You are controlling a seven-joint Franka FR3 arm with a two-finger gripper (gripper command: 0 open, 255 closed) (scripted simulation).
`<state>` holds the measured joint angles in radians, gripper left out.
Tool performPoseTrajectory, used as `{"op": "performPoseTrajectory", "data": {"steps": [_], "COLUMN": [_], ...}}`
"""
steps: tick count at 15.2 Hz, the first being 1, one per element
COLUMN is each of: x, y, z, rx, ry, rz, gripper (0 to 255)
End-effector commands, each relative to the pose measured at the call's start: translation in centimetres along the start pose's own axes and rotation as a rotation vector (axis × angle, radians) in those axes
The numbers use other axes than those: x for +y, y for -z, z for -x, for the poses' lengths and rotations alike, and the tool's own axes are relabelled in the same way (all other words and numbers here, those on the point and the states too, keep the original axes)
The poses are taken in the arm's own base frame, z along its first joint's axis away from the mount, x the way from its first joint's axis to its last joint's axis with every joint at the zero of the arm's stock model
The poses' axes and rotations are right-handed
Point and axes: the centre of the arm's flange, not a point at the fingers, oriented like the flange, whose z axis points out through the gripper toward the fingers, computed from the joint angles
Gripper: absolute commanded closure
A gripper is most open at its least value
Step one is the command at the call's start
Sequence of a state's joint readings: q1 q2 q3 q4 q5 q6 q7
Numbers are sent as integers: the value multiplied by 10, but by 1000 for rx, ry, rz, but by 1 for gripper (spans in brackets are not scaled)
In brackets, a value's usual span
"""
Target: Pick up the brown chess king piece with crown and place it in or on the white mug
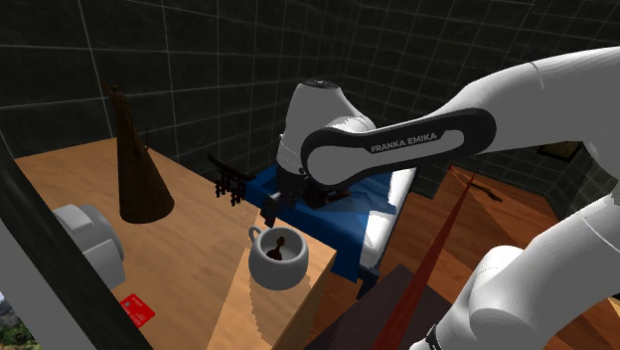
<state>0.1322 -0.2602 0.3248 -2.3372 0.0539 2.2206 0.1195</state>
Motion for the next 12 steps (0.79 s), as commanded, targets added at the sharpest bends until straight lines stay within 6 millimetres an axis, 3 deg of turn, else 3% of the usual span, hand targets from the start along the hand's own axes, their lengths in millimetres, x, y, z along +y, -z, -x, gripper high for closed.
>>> {"op": "performPoseTrajectory", "data": {"steps": [1, 5, 12], "x": [0, 0, 0], "y": [0, 50, 50], "z": [0, 0, 0], "rx": [0, 0, 0], "ry": [0, 0, 0], "rz": [0, 0, 0], "gripper": [0, 0, 0]}}
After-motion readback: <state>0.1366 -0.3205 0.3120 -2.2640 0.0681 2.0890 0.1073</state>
